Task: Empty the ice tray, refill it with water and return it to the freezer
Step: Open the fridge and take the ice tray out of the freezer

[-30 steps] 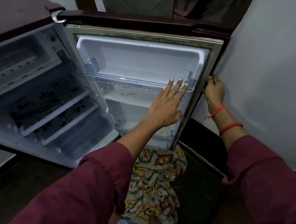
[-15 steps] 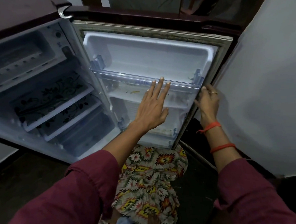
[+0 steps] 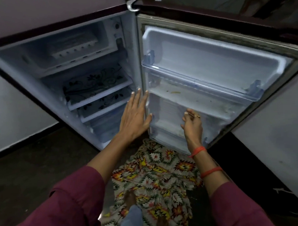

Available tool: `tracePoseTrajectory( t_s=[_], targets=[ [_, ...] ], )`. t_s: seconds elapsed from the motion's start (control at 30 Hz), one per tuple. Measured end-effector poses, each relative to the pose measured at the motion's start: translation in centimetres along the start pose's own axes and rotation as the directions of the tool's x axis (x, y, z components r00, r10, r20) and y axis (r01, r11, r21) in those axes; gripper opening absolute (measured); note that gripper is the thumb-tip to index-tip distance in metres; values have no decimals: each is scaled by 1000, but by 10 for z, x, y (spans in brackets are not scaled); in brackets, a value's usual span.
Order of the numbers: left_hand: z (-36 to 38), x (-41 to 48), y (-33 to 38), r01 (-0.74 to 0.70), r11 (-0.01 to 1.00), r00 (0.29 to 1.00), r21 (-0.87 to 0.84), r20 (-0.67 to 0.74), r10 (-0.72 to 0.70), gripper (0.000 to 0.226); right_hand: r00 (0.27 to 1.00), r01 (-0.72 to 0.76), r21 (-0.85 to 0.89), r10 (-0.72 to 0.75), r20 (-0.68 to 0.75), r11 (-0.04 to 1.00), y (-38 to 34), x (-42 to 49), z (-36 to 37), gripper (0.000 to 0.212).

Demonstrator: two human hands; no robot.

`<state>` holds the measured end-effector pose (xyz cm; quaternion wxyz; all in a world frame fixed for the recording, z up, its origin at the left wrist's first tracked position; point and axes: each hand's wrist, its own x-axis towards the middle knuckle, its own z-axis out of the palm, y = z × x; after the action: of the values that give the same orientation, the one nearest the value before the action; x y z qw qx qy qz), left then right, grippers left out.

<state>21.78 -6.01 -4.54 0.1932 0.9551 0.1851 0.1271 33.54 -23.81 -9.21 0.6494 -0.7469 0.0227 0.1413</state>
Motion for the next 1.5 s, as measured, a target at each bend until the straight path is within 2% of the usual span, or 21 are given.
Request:
tracePoseTrajectory(
  t_s=[0.17,0.27,0.47,0.57,0.8,0.97,1.07,1.2,1.37,1.5],
  targets=[
    [-28,-8,-61,101,995,994,6,-38,-100,76,986,116,-136,-97,138,984,-31,-17,72,26],
    [-48,-6,-98,184,983,980,-29,-65,-185,74,960,206,-200,-158,233,958,-46,-14,118,25],
    [-88,14,-170,301,947,940,-111,-130,-314,71,895,325,-194,-234,381,926,-86,-3,212,30],
    [-105,34,-201,343,914,913,-217,-151,-379,69,849,406,-207,-284,445,890,-109,8,256,32],
    [-134,95,-254,348,825,819,-445,-284,-498,65,759,551,-199,-387,524,810,-146,51,342,36],
    [-140,140,-295,314,806,786,-502,-338,-517,64,699,649,-221,-456,551,728,-162,96,397,37],
    [-141,164,-314,302,782,744,-545,-379,-551,63,649,713,-230,-499,575,662,-171,119,426,41],
    [-139,192,-340,297,739,683,-604,-406,-607,61,664,706,-254,-495,561,661,-172,149,461,43],
    [-134,217,-370,331,678,646,-657,-365,-670,62,706,659,-260,-462,538,706,-167,179,490,48],
    [-137,224,-384,374,634,613,-677,-332,-716,65,721,660,-335,-442,534,673,-164,191,500,48]
  ],
)
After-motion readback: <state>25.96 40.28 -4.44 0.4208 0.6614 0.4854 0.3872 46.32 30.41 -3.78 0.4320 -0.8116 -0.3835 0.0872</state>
